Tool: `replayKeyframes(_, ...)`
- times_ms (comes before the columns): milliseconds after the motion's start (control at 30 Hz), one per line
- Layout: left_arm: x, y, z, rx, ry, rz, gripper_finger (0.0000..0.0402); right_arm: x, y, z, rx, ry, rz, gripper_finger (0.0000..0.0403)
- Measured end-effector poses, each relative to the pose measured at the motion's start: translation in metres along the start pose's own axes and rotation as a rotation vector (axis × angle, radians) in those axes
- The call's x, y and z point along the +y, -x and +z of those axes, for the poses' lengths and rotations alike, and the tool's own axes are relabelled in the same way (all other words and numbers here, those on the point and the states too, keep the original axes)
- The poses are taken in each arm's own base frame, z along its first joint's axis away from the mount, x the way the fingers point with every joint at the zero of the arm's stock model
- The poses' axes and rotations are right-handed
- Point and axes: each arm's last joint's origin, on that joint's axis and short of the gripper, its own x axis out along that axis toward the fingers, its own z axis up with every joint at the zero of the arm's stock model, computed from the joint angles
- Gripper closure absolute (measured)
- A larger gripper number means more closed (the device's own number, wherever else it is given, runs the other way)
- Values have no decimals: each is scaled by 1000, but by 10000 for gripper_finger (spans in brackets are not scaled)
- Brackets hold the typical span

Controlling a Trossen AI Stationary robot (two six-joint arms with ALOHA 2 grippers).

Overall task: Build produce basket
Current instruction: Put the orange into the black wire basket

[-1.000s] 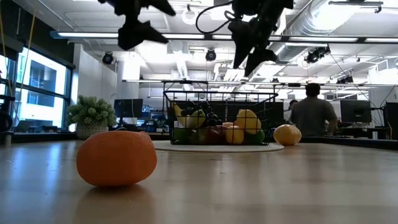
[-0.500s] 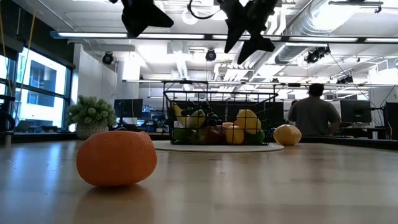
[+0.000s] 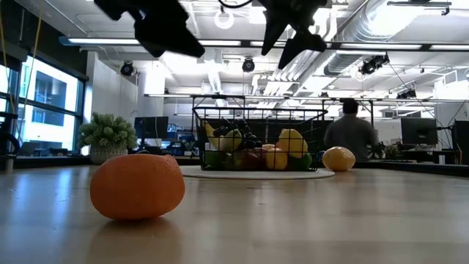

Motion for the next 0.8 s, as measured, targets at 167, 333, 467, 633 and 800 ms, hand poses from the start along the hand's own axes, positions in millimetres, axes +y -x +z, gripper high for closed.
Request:
replayKeyframes(167, -14, -14, -14, 43, -39, -11, 140, 5, 1, -4, -10, 15, -14, 165)
replayKeyframes(333, -28, -31, -25, 45, -59, -35, 140, 6, 1, -5, -19, 20, -25, 165)
replayKeyframes(467, -38, -45, -35, 38, -69, -58, 140, 5, 1, -5, -18, 20, -25, 165)
replayKeyframes(633, -49, -58, -47, 48, -48, -80, 140, 5, 1, -5, -17, -2, -26, 165)
replayKeyframes(800, -57, -65, -58, 70, -54, -95, 140, 5, 1, -5, -15, -1, -28, 165)
